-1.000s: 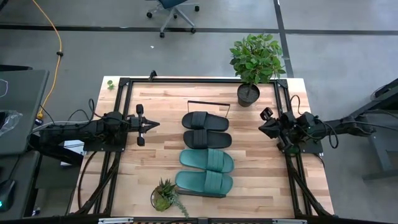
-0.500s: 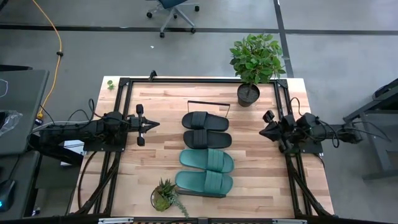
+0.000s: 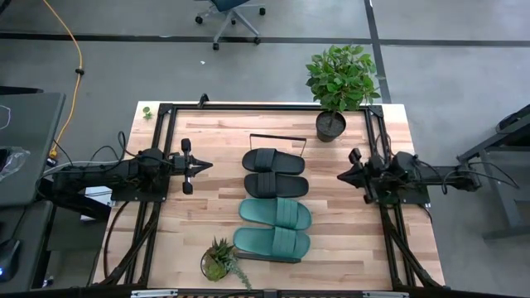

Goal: Pick and place slides into the shelf
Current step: Return to Home Position

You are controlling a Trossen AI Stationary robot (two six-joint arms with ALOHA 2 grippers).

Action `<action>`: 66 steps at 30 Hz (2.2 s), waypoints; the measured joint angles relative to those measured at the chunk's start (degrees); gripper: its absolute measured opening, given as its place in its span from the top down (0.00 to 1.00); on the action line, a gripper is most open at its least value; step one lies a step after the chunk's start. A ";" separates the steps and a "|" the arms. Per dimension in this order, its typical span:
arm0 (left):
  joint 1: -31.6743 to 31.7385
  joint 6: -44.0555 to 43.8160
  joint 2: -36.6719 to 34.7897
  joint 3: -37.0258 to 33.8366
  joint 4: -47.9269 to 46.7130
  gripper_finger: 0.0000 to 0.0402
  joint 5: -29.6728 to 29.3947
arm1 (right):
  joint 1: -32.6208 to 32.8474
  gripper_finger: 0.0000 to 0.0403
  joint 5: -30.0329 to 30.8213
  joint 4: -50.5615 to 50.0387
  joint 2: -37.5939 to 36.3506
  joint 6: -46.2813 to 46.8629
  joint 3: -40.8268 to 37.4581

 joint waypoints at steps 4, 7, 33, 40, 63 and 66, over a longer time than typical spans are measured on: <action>0.00 0.01 0.00 0.00 0.00 1.00 0.00 | 0.01 1.00 3.15 -4.73 -0.02 0.16 0.00; 0.00 0.01 0.00 0.00 0.00 1.00 0.00 | 0.00 1.00 6.30 -7.83 -0.02 0.32 0.00; 0.00 -0.01 0.00 0.00 0.00 1.00 -0.02 | 0.01 1.00 8.87 -8.06 0.25 0.60 0.00; 0.00 0.01 0.00 0.00 0.00 1.00 -0.02 | 0.00 1.00 8.87 -8.07 0.26 0.59 0.00; 0.00 0.01 0.00 0.00 0.00 1.00 -0.02 | 0.00 1.00 8.87 -8.05 0.27 0.59 0.00; 0.00 -0.01 0.00 0.00 0.00 1.00 -0.02 | 0.00 1.00 8.87 -8.05 0.29 0.59 0.00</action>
